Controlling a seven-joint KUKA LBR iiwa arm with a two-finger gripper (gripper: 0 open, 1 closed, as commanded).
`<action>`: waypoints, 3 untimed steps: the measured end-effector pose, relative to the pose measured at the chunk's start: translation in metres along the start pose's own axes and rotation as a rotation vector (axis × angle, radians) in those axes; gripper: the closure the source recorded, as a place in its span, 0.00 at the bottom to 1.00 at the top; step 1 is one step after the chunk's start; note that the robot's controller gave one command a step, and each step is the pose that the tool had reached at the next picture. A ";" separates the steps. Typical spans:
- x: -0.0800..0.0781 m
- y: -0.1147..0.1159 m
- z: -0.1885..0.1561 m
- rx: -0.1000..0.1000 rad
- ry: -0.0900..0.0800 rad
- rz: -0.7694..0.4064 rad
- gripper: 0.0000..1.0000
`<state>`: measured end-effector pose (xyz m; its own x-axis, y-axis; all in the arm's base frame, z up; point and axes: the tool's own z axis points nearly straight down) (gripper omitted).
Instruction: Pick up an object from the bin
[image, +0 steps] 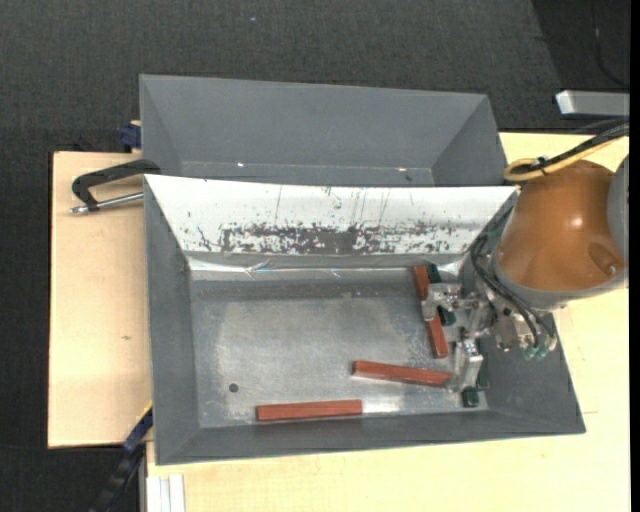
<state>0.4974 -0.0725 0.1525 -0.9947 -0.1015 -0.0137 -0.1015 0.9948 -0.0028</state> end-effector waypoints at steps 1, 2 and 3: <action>-0.005 0.008 0.077 -0.003 0.009 -0.107 0.00; -0.012 0.006 0.094 -0.001 -0.003 0.014 1.00; -0.011 0.006 0.091 -0.002 0.001 0.041 1.00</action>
Offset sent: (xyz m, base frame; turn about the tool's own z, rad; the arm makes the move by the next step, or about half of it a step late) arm 0.0094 0.0054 -0.0825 0.0893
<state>0.5088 -0.0659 0.0617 -0.9981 -0.0609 -0.0129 -0.0609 0.9981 -0.0002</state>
